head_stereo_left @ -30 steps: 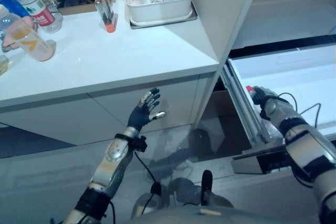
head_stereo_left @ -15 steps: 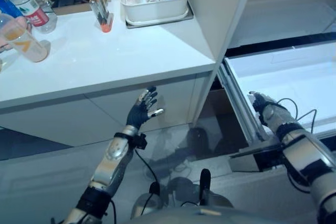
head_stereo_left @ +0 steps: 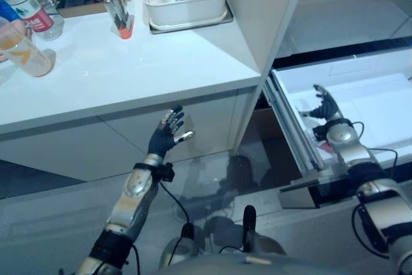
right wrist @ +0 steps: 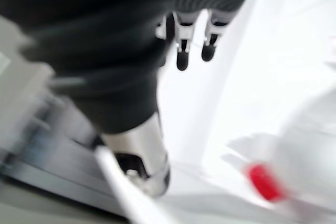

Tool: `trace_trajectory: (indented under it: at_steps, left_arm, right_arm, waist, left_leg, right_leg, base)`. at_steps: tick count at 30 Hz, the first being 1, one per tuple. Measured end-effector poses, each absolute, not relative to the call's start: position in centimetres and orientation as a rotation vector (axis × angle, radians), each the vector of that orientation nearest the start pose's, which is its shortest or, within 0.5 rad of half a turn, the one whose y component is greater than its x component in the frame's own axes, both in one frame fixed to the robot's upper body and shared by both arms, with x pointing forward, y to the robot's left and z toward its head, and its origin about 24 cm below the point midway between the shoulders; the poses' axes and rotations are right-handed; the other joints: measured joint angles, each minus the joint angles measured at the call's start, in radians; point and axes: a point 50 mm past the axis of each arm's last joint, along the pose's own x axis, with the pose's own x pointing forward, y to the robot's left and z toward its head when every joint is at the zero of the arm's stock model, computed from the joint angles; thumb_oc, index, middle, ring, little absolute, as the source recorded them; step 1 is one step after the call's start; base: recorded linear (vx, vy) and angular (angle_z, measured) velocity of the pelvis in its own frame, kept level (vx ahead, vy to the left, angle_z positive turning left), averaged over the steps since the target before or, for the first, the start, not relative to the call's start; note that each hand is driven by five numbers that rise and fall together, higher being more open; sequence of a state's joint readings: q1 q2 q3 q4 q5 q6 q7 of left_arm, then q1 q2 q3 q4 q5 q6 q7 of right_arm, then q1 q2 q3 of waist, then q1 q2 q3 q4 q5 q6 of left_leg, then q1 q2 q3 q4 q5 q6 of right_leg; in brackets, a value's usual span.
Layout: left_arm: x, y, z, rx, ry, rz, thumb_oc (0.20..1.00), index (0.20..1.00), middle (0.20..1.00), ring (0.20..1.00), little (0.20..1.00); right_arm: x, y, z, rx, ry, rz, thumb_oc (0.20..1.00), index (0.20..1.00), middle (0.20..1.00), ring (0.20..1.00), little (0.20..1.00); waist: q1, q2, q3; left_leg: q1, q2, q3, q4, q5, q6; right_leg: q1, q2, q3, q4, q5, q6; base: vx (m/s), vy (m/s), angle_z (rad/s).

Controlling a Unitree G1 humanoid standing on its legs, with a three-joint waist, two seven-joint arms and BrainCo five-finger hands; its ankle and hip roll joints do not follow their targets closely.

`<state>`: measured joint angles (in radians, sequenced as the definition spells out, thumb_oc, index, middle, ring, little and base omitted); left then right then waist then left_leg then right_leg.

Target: Take the drinks into the refrigerator

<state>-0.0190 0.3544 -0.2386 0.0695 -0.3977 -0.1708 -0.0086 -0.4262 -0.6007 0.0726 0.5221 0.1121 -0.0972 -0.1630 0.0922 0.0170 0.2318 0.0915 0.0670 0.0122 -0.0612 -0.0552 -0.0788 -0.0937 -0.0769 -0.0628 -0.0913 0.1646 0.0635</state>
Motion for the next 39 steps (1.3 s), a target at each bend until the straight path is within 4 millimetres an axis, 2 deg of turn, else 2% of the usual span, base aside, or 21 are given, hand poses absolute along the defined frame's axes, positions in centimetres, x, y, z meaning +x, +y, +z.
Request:
trace_trajectory:
  at_steps: [3,6,7,8,9,11,12,16,17,19,20,22,31,33,36,37,38,39]
  left_arm:
    - [25.0,17.0,4.2,0.009,-0.04,-0.219,1.0,1.0,1.0,1.0,1.0]
    - [25.0,17.4,4.5,0.036,-0.045,-0.234,1.0,1.0,1.0,1.0,1.0]
    - [25.0,17.3,4.9,0.047,-0.059,-0.262,1.0,1.0,1.0,1.0,1.0]
    - [24.8,17.4,5.1,0.049,-0.072,-0.267,1.0,1.0,1.0,1.0,1.0]
    - [24.8,17.4,5.3,0.051,-0.079,-0.279,1.0,1.0,1.0,1.0,1.0]
    - [24.8,16.9,5.6,0.062,-0.091,-0.32,1.0,1.0,1.0,1.0,1.0]
    - [24.7,16.6,6.1,0.064,-0.11,-0.356,1.0,1.0,1.0,1.0,1.0]
    - [24.5,15.0,7.8,0.07,-0.18,-0.474,1.0,1.0,1.0,1.0,1.0]
    - [24.5,14.6,8.0,0.073,-0.187,-0.504,1.0,1.0,1.0,1.0,1.0]
    - [24.6,14.5,8.0,0.075,-0.191,-0.523,1.0,1.0,1.0,1.0,1.0]
    - [24.6,14.5,8.0,0.076,-0.189,-0.532,1.0,1.0,1.0,1.0,1.0]
    - [24.5,14.4,8.0,0.08,-0.188,-0.542,1.0,1.0,1.0,1.0,1.0]
    - [24.1,13.8,7.6,0.111,-0.16,-0.629,1.0,1.0,1.0,1.0,1.0]
    - [23.9,13.3,7.3,0.119,-0.146,-0.665,1.0,1.0,1.0,1.0,1.0]
    - [23.7,12.9,7.1,0.134,-0.135,-0.712,1.0,1.0,1.0,1.0,1.0]
    - [23.7,12.9,7.1,0.135,-0.132,-0.715,1.0,1.0,1.0,1.0,1.0]
    - [23.6,12.8,7.0,0.134,-0.131,-0.719,1.0,1.0,1.0,1.0,1.0]
    - [23.5,12.6,6.9,0.133,-0.125,-0.731,1.0,1.0,1.0,1.0,1.0]
  right_arm:
    - [30.9,-28.2,11.3,-0.426,-0.17,-0.265,1.0,1.0,1.0,1.0,1.0]
    - [29.8,-28.9,11.2,-0.401,-0.187,-0.297,1.0,1.0,1.0,1.0,1.0]
    - [28.5,-29.7,11.5,-0.395,-0.214,-0.329,1.0,1.0,1.0,1.0,1.0]
    - [27.9,-30.0,11.5,-0.388,-0.226,-0.351,1.0,1.0,1.0,1.0,1.0]
    - [27.5,-30.7,11.4,-0.385,-0.222,-0.38,1.0,1.0,1.0,1.0,1.0]
    - [26.7,-31.8,11.4,-0.384,-0.219,-0.427,1.0,1.0,1.0,1.0,1.0]
    - [26.2,-33.0,11.5,-0.379,-0.22,-0.482,1.0,1.0,1.0,1.0,1.0]
    - [24.2,-37.0,11.3,-0.371,-0.176,-0.646,1.0,1.0,1.0,1.0,1.0]
    - [23.9,-37.8,11.2,-0.371,-0.17,-0.679,1.0,1.0,1.0,1.0,1.0]
    - [23.8,-38.3,11.4,-0.361,-0.174,-0.714,1.0,1.0,1.0,1.0,1.0]
    - [23.3,-38.8,10.9,-0.362,-0.149,-0.727,1.0,1.0,1.0,1.0,1.0]
    - [22.9,-39.5,10.3,-0.378,-0.108,-0.738,1.0,1.0,1.0,1.0,1.0]
    - [22.2,-38.9,8.7,-0.367,-0.1,-0.704,1.0,1.0,1.0,1.0,1.0]
    - [22.0,-39.1,8.1,-0.378,-0.067,-0.712,1.0,1.0,1.0,1.0,1.0]
    - [20.7,-40.0,4.8,-0.368,0.106,-0.741,1.0,1.0,1.0,1.0,1.0]
    - [19.4,-40.3,2.2,-0.364,0.255,-0.746,1.0,1.0,1.0,1.0,1.0]
    - [18.4,-40.3,0.7,-0.364,0.336,-0.744,1.0,1.0,1.0,1.0,1.0]
    - [16.6,-40.0,-1.9,-0.366,0.482,-0.727,1.0,1.0,1.0,1.0,1.0]
  waist:
    - [0.006,0.001,0.001]
    - [-0.007,0.0,0.002]
    - [-0.006,0.0,0.003]
    - [-0.004,0.001,0.003]
    - [-0.024,0.0,0.004]
    - [-0.031,0.001,0.004]
    - [-0.053,0.001,0.004]
    - [-0.057,0.003,0.004]
    - [-0.077,0.002,0.003]
    - [-0.079,0.002,0.003]
    - [-0.098,0.001,0.002]
    - [-0.103,0.001,0.002]
    - [-0.106,-0.007,-0.021]
    - [-0.107,-0.011,-0.041]
    - [-0.108,-0.028,-0.063]
    - [-0.108,-0.032,-0.068]
    - [-0.108,-0.031,-0.069]
    - [-0.107,-0.024,-0.069]
  left_leg:
    - [0.001,-0.001,0.0,-0.002,0.0,0.0]
    - [0.004,-0.006,0.003,-0.002,0.0,0.0]
    - [0.003,-0.007,0.007,-0.002,0.0,0.001]
    - [0.005,-0.007,0.01,-0.003,0.0,0.001]
    - [0.011,-0.008,0.014,-0.008,0.0,0.001]
    - [0.017,-0.009,0.018,-0.013,0.001,0.003]
    - [0.021,-0.011,0.024,-0.016,0.002,0.004]
    - [0.036,-0.013,0.043,-0.024,0.001,0.005]
    - [0.037,-0.013,0.045,-0.025,0.001,0.006]
    - [0.038,-0.014,0.048,-0.025,0.0,0.007]
    - [0.04,-0.014,0.056,-0.025,0.0,0.007]
    - [0.044,-0.015,0.065,-0.025,0.0,0.008]
    - [0.057,-0.018,0.09,-0.026,-0.004,0.011]
    - [0.058,-0.021,0.095,-0.026,-0.006,0.013]
    - [0.056,-0.021,0.098,-0.026,-0.008,0.014]
    - [0.056,-0.023,0.099,-0.026,-0.008,0.014]
    - [0.056,-0.023,0.098,-0.026,-0.008,0.014]
    - [0.055,-0.024,0.098,-0.027,-0.009,0.017]
  right_leg:
    - [0.001,-0.002,0.002,0.0,-0.001,0.002]
    - [0.001,-0.006,0.006,0.0,-0.001,0.004]
    - [0.001,-0.007,0.01,0.0,-0.001,0.004]
    - [0.001,-0.008,0.012,0.0,-0.001,0.005]
    - [0.002,-0.007,0.017,0.0,-0.001,0.006]
    - [0.002,-0.007,0.026,0.0,0.0,0.007]
    - [0.001,-0.007,0.031,0.0,0.001,0.008]
    - [-0.001,-0.004,0.053,0.0,0.002,0.01]
    - [0.001,-0.005,0.055,0.0,0.002,0.01]
    - [0.0,-0.004,0.059,0.0,0.002,0.011]
    - [0.0,-0.002,0.063,0.0,0.003,0.011]
    - [-0.001,-0.001,0.072,0.0,0.005,0.012]
    - [0.0,0.001,0.097,0.0,0.009,0.013]
    - [-0.001,0.001,0.104,0.0,0.009,0.015]
    - [-0.001,0.0,0.107,0.0,0.007,0.019]
    - [-0.002,-0.001,0.109,0.0,0.007,0.02]
    - [-0.002,-0.002,0.11,0.0,0.007,0.021]
    - [-0.003,-0.003,0.11,-0.001,0.006,0.022]
  base:
    - [0.01,-0.001,0.01]
    - [0.0,0.0,0.0]
    - [0.01,-0.006,-0.05]
    - [0.01,-0.004,-0.1]
    - [0.01,-0.001,-0.12]
    - [0.02,0.0,-0.13]
    - [0.02,-0.002,-0.1]
    - [0.01,-0.002,-0.15]
    - [0.02,0.0,-0.09]
    - [0.0,-0.001,-0.06]
    - [0.0,0.0,-0.07]
    - [0.0,-0.003,-0.12]
    - [0.01,0.001,-0.08]
    - [0.02,0.006,-0.09]
    - [0.0,0.001,-0.03]
    - [0.04,0.018,-0.02]
    - [0.0,0.0,0.0]
    - [0.04,0.01,0.0]
